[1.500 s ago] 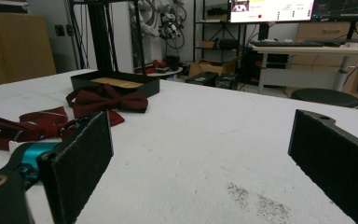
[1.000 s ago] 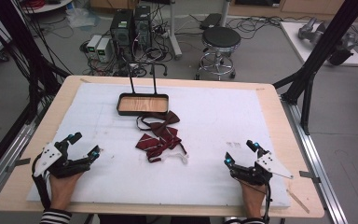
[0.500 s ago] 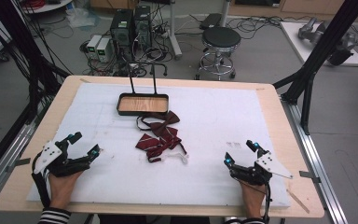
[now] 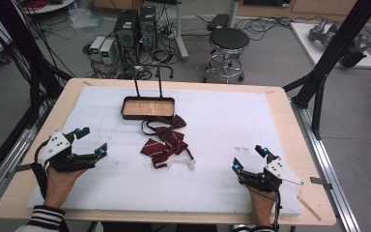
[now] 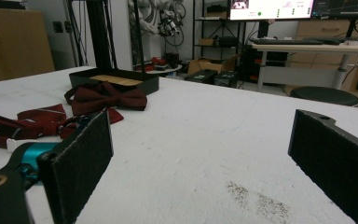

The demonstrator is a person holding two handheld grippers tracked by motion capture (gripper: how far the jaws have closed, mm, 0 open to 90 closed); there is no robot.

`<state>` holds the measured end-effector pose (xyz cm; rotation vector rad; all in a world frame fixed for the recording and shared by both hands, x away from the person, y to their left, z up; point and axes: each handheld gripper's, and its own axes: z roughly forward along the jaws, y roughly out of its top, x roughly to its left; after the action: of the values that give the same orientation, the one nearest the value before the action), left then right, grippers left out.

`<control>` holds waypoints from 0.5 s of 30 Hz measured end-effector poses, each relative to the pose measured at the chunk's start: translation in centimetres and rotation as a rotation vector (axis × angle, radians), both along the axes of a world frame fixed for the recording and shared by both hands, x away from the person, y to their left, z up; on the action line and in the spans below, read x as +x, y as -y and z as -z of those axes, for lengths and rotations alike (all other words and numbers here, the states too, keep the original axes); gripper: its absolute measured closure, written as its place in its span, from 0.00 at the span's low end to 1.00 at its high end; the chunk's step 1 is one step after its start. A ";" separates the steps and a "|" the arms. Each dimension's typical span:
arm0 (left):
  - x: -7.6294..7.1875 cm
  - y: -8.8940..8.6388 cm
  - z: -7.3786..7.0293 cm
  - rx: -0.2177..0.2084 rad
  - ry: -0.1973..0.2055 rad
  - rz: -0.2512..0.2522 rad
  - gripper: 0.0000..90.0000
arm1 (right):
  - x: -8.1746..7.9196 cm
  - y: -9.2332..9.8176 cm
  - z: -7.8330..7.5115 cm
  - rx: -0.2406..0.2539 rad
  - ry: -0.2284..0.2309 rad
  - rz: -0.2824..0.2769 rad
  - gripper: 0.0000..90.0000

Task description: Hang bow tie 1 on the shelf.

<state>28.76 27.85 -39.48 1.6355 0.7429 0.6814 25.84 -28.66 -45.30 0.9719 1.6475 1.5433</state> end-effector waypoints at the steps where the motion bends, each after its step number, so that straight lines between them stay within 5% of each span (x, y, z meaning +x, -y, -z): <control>1: 0.0 0.0 0.0 0.000 0.000 0.000 0.14 | 0.0 0.0 0.0 0.000 0.000 0.000 0.06; 15: 2.2 4.7 -3.5 0.121 -0.087 0.134 0.14 | -0.1 0.0 0.0 0.004 -0.002 -0.001 0.06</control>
<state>30.93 23.17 -35.95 1.8177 0.6581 0.5715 25.76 -28.68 -45.32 0.9755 1.6474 1.5477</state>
